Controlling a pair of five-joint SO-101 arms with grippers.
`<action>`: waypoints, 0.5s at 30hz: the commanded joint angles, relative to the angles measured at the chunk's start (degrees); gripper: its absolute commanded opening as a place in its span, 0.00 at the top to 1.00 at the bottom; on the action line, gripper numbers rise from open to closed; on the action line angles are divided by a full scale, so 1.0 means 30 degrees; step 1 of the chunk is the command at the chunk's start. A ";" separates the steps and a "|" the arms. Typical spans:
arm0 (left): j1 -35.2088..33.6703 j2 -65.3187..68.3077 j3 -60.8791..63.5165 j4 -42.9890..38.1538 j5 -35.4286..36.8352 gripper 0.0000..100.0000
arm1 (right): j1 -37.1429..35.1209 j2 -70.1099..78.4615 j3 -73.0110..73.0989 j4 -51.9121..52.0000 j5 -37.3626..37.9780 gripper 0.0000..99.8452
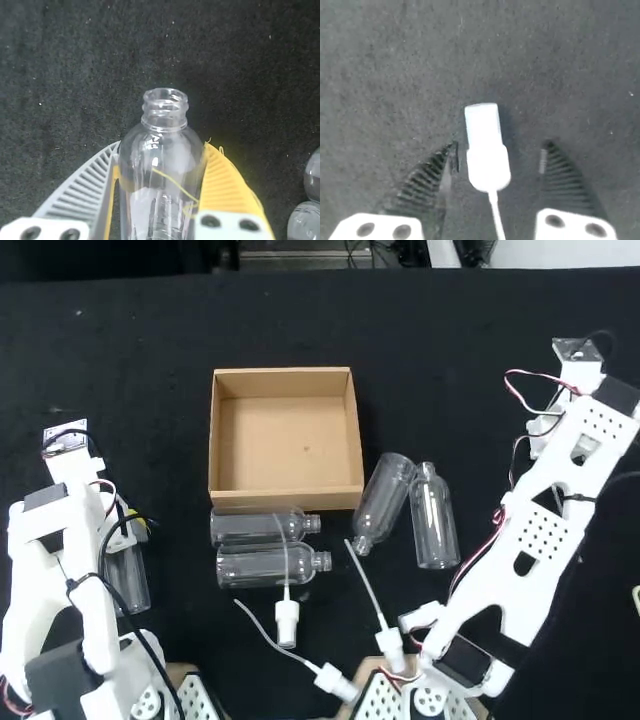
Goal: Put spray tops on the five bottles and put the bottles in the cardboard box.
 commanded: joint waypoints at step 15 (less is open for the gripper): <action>0.0103 -0.0703 -0.0073 -0.0234 -0.0059 0.97 | 0.0938 -0.0454 0.1099 0.0615 0.3487 0.78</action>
